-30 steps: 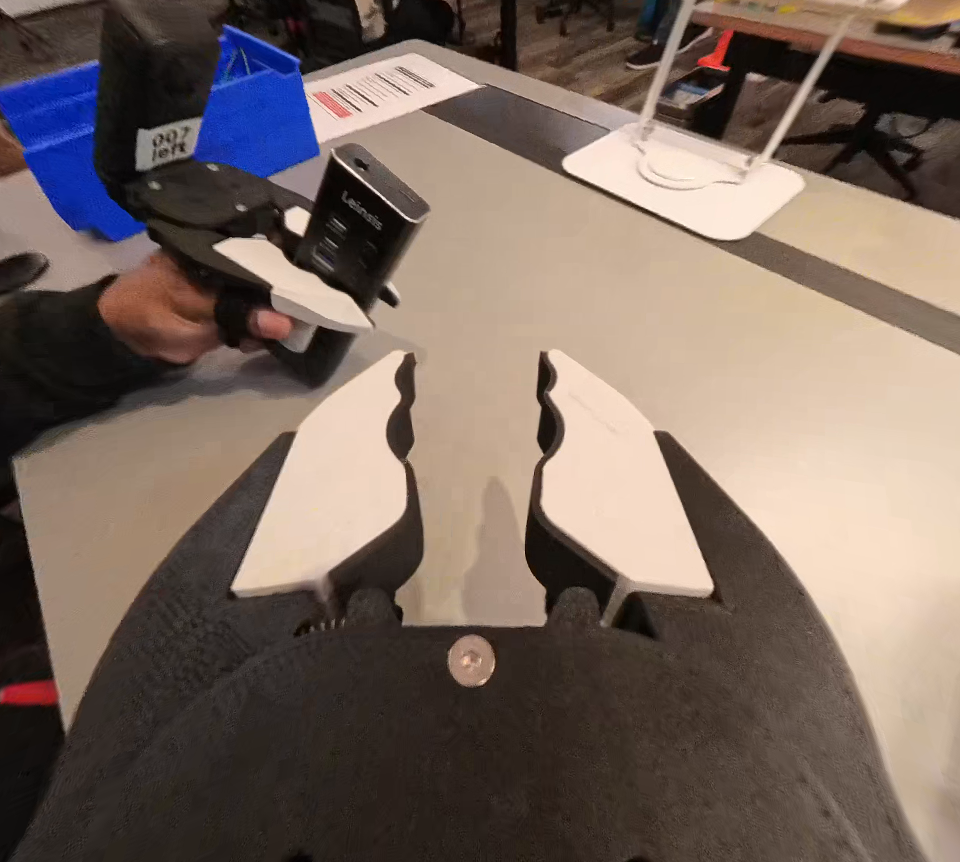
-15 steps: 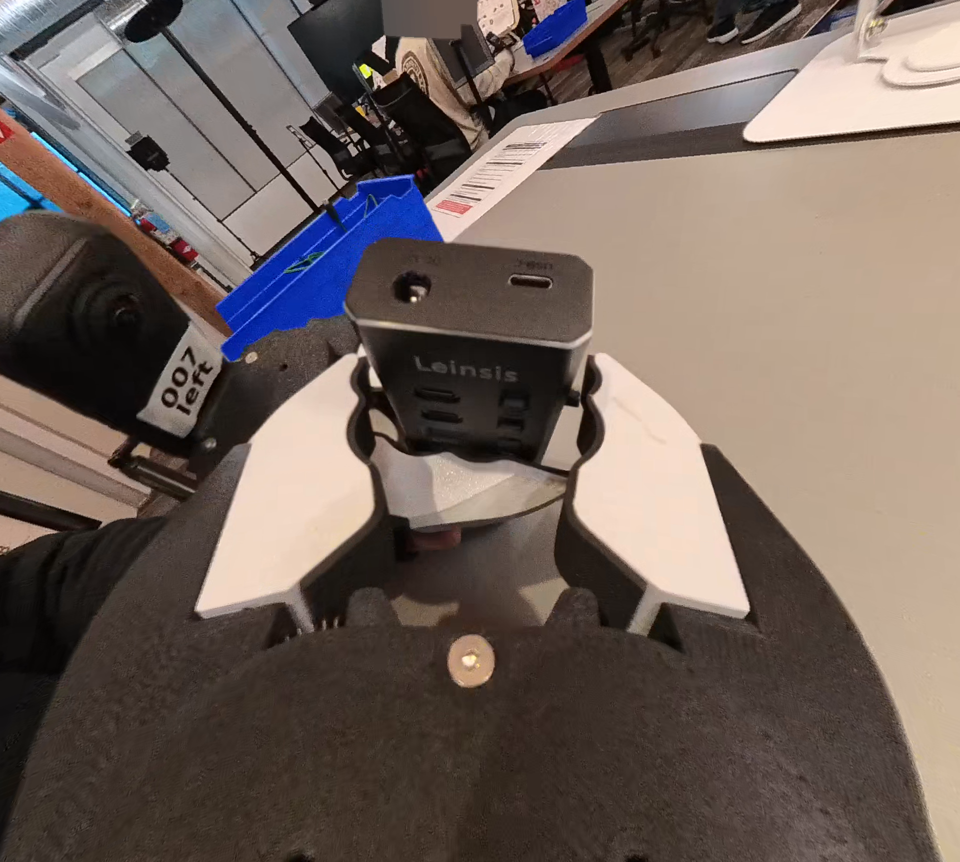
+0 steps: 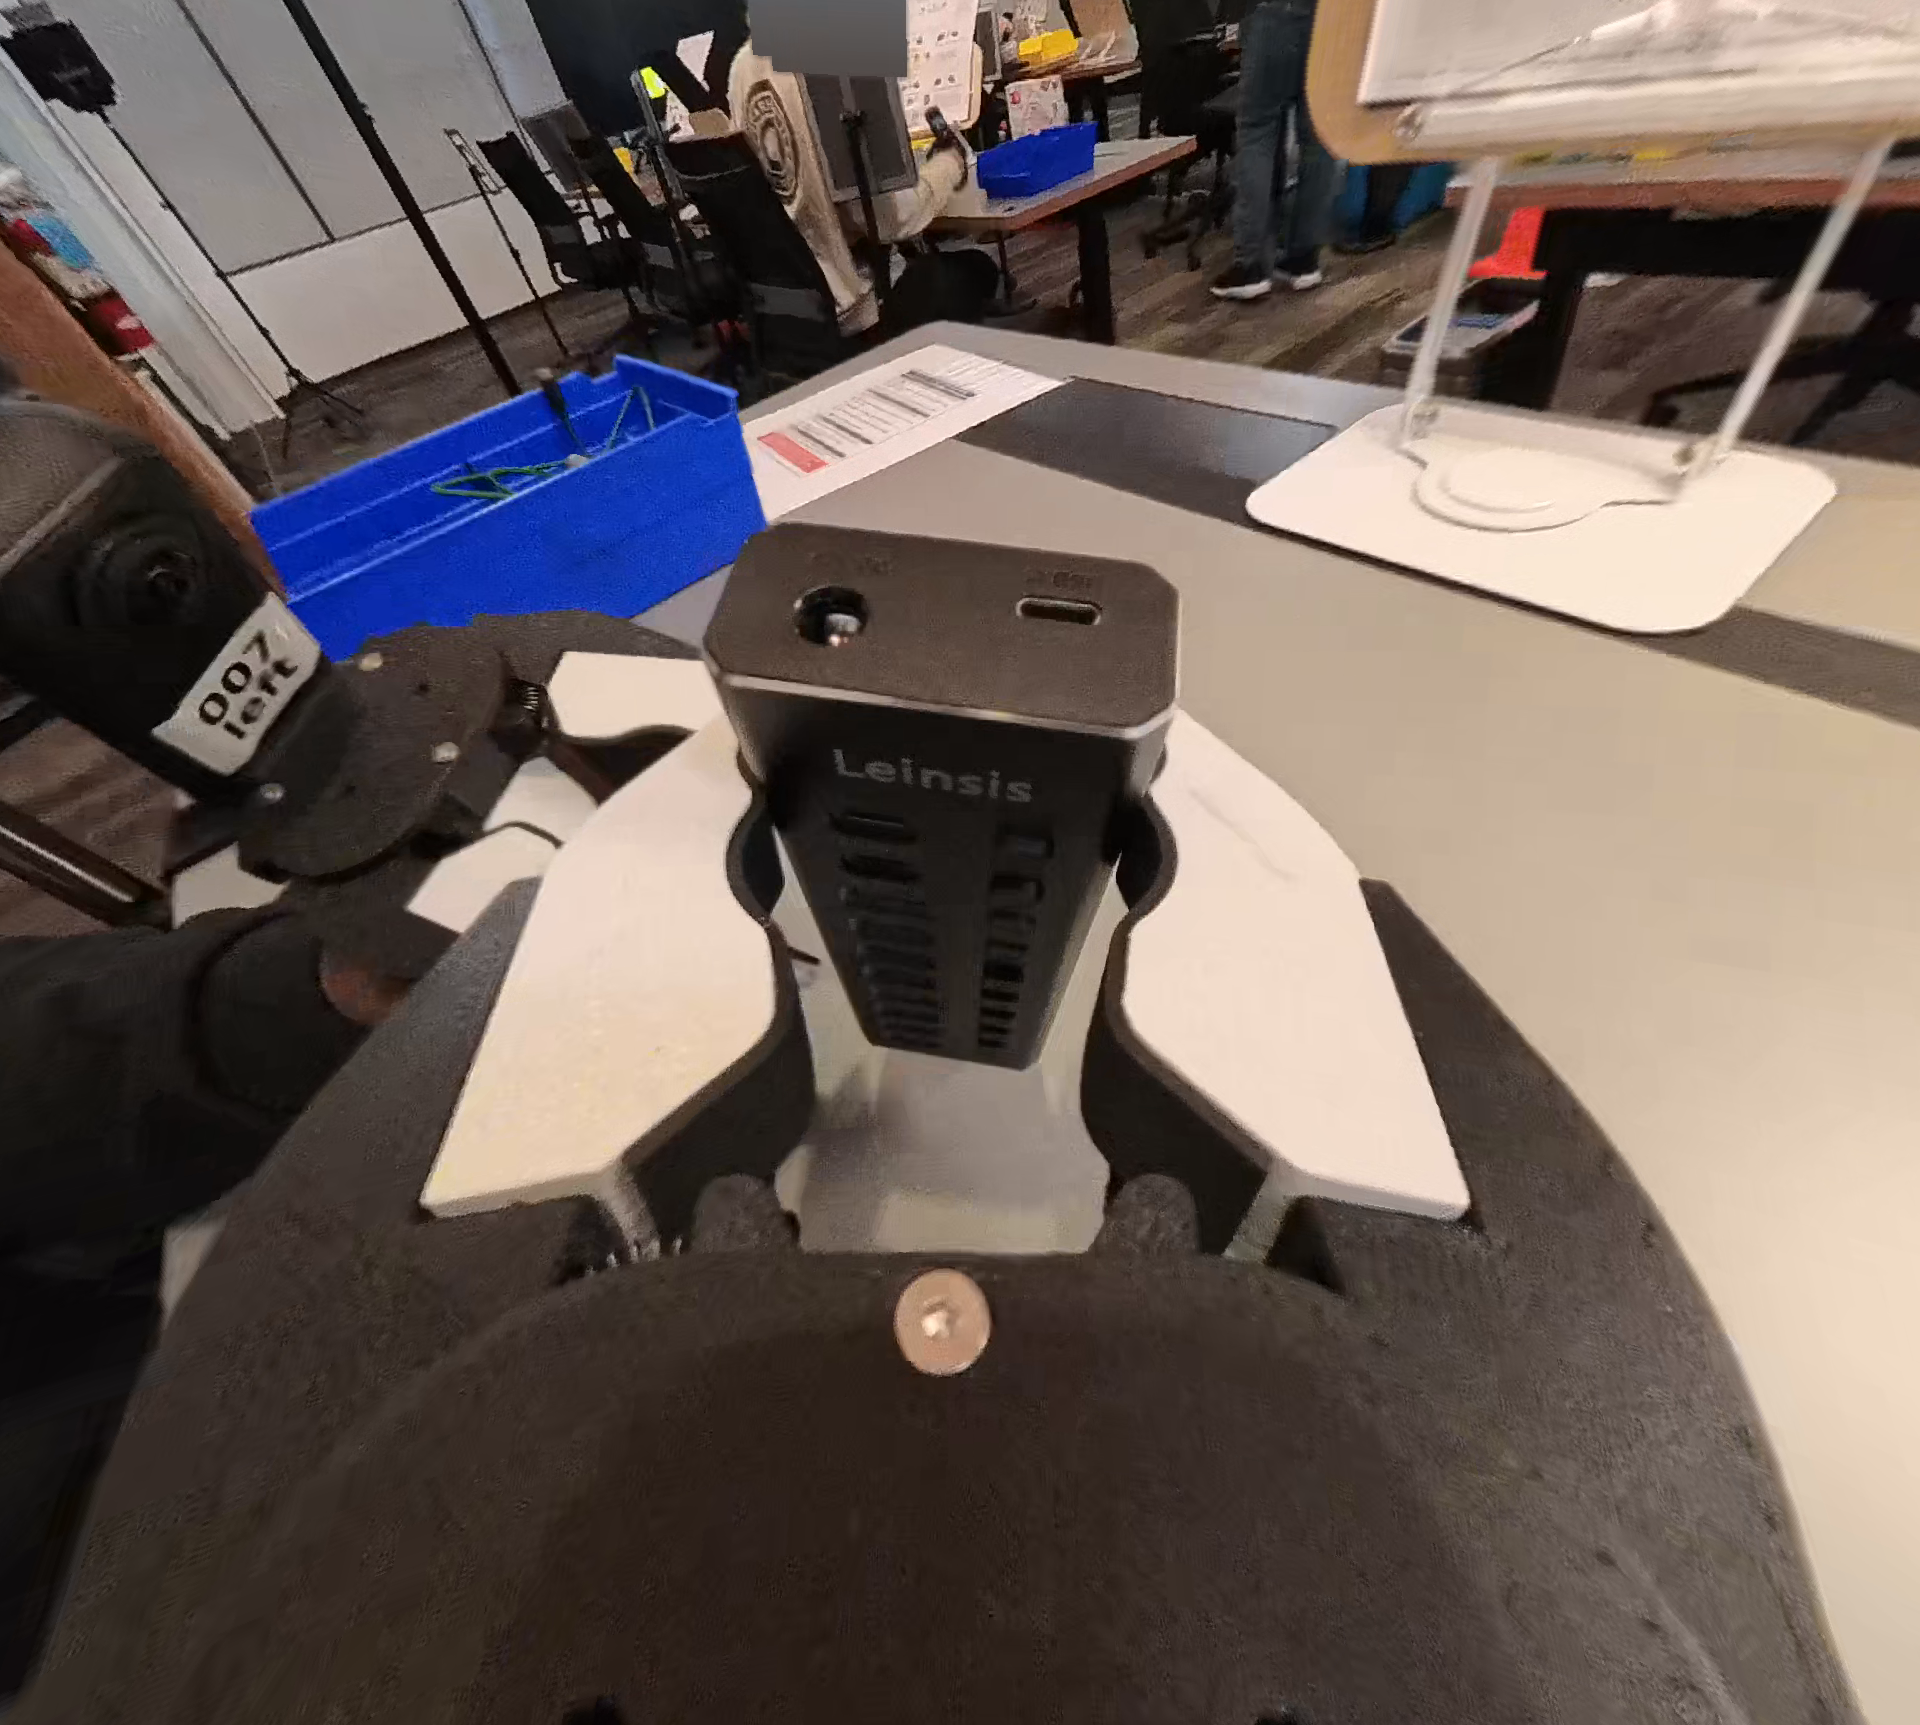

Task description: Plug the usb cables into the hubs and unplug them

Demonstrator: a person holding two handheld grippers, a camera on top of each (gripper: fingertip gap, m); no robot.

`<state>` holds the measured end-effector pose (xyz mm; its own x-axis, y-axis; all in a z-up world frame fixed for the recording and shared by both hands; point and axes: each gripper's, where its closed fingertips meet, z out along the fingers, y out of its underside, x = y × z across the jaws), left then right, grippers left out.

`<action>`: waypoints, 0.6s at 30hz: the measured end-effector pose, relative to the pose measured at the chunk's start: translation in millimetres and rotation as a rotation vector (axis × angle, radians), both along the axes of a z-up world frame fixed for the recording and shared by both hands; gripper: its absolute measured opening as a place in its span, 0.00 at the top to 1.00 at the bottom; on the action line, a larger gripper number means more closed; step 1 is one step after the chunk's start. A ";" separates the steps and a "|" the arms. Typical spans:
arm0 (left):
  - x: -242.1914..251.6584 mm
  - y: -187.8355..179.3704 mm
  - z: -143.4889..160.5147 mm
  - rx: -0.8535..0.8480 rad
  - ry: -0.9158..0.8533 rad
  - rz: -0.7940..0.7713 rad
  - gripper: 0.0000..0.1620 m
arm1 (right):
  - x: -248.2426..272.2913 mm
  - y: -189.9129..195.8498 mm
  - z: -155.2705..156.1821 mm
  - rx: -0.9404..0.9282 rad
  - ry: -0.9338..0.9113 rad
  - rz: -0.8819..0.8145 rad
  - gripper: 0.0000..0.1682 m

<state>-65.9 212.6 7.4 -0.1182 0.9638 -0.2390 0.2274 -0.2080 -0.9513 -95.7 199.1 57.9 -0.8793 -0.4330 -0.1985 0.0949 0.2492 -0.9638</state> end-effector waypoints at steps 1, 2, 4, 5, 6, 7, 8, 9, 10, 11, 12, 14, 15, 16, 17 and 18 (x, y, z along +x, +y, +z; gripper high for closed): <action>1.2 -1.7 -0.7 0.003 -0.005 0.007 0.71 | -16.4 3.2 10.4 -0.016 0.042 -0.017 0.62; 2.0 -3.3 -2.2 0.009 -0.015 0.010 0.71 | -34.9 7.1 22.8 -0.035 0.091 -0.035 0.62; 3.3 -5.3 -3.4 0.029 -0.018 0.012 0.72 | -77.0 15.7 48.8 -0.068 0.218 -0.075 0.62; 3.6 -5.7 -3.5 0.040 -0.015 0.009 0.72 | -101.6 19.5 60.1 -0.072 0.295 -0.105 0.62; 3.5 -5.9 -3.8 0.051 -0.015 0.006 0.73 | -127.9 22.8 70.1 -0.073 0.382 -0.136 0.63; 3.1 -5.7 -4.5 0.061 -0.016 0.003 0.73 | -155.6 25.6 78.8 -0.075 0.467 -0.167 0.63; 2.6 -5.2 -5.1 0.068 -0.017 -0.001 0.73 | -182.4 27.8 85.4 -0.070 0.537 -0.185 0.63; 2.0 -4.5 -5.7 0.072 -0.019 -0.006 0.73 | -206.5 29.7 88.2 -0.054 0.594 -0.179 0.63; 1.3 -3.7 -6.5 0.072 -0.021 -0.010 0.74 | -229.5 30.7 88.0 -0.034 0.639 -0.165 0.63; 0.6 -2.9 -7.7 0.069 -0.024 -0.014 0.74 | -251.7 30.9 84.7 -0.008 0.682 -0.150 0.63; 0.0 -2.1 -9.1 0.064 -0.027 -0.019 0.74 | -272.2 30.6 78.7 0.018 0.732 -0.126 0.63; -0.8 -1.5 -12.1 0.054 -0.032 -0.025 0.75 | -310.9 28.9 61.5 0.077 0.831 -0.088 0.63; -0.9 -1.7 -13.0 0.050 -0.030 -0.026 0.75 | -327.5 27.7 51.3 0.115 0.866 -0.068 0.63; -0.8 -2.3 -13.3 0.045 -0.025 -0.027 0.76 | -340.3 26.5 41.2 0.144 0.888 -0.041 0.63; -0.5 -3.3 -13.6 0.040 -0.020 -0.025 0.77 | -350.2 25.2 30.3 0.174 0.902 -0.012 0.63; -0.4 -4.6 -14.3 0.039 -0.017 -0.024 0.77 | -358.5 23.8 18.6 0.215 0.915 0.013 0.63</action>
